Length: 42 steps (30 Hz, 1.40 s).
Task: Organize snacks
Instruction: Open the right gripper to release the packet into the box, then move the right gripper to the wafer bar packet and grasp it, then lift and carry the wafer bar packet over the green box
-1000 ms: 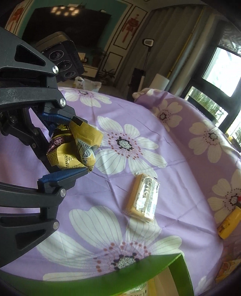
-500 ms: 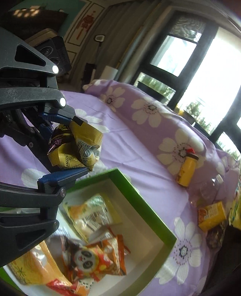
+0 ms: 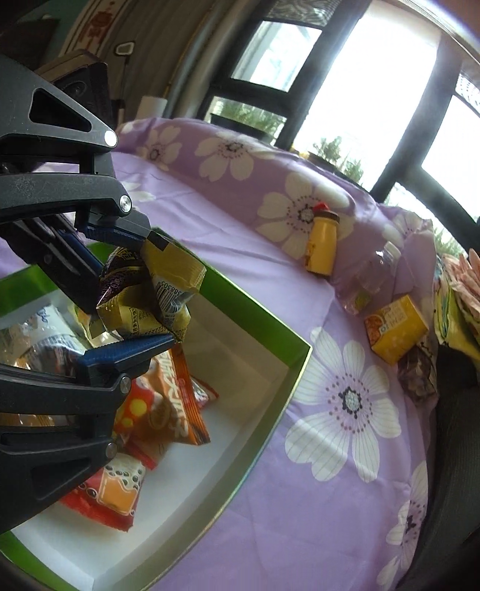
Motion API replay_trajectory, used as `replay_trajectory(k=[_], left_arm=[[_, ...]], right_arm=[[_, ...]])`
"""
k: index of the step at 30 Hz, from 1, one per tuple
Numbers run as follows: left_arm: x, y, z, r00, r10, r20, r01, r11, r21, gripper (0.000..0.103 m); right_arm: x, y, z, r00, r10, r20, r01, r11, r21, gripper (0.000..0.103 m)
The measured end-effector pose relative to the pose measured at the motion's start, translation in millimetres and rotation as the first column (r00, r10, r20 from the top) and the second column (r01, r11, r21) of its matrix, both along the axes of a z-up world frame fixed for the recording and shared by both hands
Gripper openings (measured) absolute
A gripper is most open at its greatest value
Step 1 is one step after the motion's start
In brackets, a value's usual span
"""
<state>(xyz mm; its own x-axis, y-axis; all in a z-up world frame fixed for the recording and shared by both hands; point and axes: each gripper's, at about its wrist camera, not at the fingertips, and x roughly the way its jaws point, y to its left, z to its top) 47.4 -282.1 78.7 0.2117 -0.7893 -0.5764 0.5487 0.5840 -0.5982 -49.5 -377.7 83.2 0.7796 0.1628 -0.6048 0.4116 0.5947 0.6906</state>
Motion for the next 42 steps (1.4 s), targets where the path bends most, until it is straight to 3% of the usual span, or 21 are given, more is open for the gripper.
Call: replay_trajectory(k=[7,9,11,14,18,21,24,28,31,33,35,39,42], left_arm=[[3.3,35.7,2.1,0.997,0.072,-0.003,-0.072,0.997,0.019,0.046],[7.7,48.3,3.9,0.995,0.103,-0.010,-0.103,0.995,0.000,0.051],[11.1,63.4,6.1,0.989,0.145,-0.016,-0.145,0.989,0.009,0.067],[14.3,89.0,12.0,0.981,0.195,-0.007,-0.195,0.981,-0.017,0.067],[25.3,122.2,11.6,0.951,0.310,-0.019,-0.310,0.951,-0.002,0.069],[38.2,145.4,2.5,0.915,0.400,-0.056,-0.399,0.916,0.023,0.069],[49.7,163.1,-11.6,0.878,0.470,-0.092,-0.465,0.883,0.072,0.069],[62.7,178.8,-32.6,0.842,0.525,-0.123,-0.507,0.848,0.153,0.068],[72.1,186.5,-48.1,0.834,0.531,-0.147,-0.512,0.846,0.152,0.067],[80.8,190.4,-59.4,0.826,0.540,-0.162,-0.519,0.840,0.156,0.065],[85.4,193.1,-65.0,0.821,0.545,-0.169,-0.525,0.838,0.151,0.057],[91.5,196.1,-66.5,0.841,0.510,-0.179,-0.497,0.860,0.115,0.050],[90.9,195.9,-68.9,0.839,0.521,-0.156,-0.505,0.853,0.131,0.034]], right_arm=[[2.2,1.8,3.3,0.997,-0.069,-0.040,0.064,0.992,-0.107,0.048],[2.7,4.1,6.1,0.997,-0.073,-0.032,0.068,0.990,-0.121,0.055],[0.9,6.7,10.5,0.996,-0.084,-0.014,0.081,0.987,-0.139,0.066],[-0.5,14.1,20.6,0.997,-0.080,-0.008,0.077,0.976,-0.203,0.071],[1.3,28.7,34.8,1.000,-0.012,0.024,0.017,0.973,-0.232,0.071],[14.8,46.8,45.9,0.993,0.101,0.065,-0.085,0.973,-0.215,0.075],[45.9,75.5,49.8,0.973,0.226,0.044,-0.211,0.952,-0.221,0.078],[98.7,122.3,34.4,0.932,0.359,-0.043,-0.360,0.907,-0.218,0.078],[141.6,156.9,14.1,0.888,0.440,-0.129,-0.459,0.861,-0.222,0.078],[172.3,173.1,-9.7,0.844,0.506,-0.179,-0.529,0.840,-0.123,0.078],[193.6,181.7,-33.8,0.827,0.512,-0.232,-0.532,0.846,-0.031,0.076],[215.6,199.0,-65.1,0.791,0.508,-0.342,-0.571,0.813,-0.112,0.063],[214.3,202.0,-75.0,0.783,0.523,-0.337,-0.591,0.795,-0.139,0.058]])
